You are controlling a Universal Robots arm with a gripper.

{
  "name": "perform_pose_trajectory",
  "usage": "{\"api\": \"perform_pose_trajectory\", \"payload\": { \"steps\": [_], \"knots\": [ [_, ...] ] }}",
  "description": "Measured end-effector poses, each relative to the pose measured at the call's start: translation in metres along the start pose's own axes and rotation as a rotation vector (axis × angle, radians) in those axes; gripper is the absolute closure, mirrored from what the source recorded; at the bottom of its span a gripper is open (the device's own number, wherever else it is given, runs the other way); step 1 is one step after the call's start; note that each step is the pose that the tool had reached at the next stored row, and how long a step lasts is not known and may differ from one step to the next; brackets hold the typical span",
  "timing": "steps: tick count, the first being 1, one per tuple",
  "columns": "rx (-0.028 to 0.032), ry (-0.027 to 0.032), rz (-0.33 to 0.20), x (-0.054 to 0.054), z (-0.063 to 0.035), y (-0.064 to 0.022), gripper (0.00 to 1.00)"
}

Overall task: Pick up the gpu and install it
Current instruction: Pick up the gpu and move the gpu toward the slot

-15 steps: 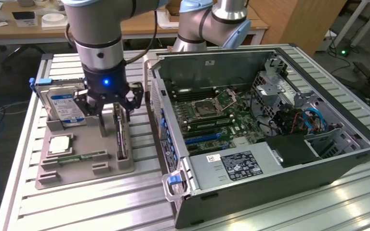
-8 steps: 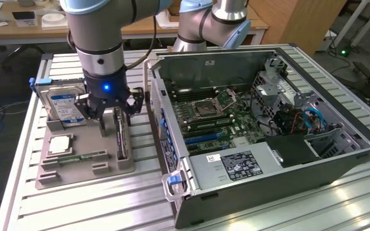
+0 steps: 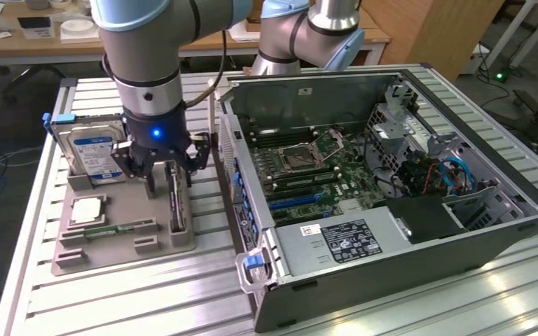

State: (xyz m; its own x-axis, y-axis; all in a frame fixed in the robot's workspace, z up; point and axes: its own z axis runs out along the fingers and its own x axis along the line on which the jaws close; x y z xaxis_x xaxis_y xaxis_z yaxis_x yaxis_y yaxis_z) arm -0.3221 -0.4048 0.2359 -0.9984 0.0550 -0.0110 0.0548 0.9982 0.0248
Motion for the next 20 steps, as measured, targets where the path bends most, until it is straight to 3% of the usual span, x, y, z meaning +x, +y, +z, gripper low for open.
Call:
{"api": "perform_pose_trajectory", "payload": {
  "steps": [11, 20],
  "knots": [
    [0.0019, -0.0004, 0.011, -0.001, 0.0196, -0.0008, 0.35],
    [0.0052, -0.0006, 0.018, -0.001, 0.0284, -0.0027, 0.35]
  ]
}}
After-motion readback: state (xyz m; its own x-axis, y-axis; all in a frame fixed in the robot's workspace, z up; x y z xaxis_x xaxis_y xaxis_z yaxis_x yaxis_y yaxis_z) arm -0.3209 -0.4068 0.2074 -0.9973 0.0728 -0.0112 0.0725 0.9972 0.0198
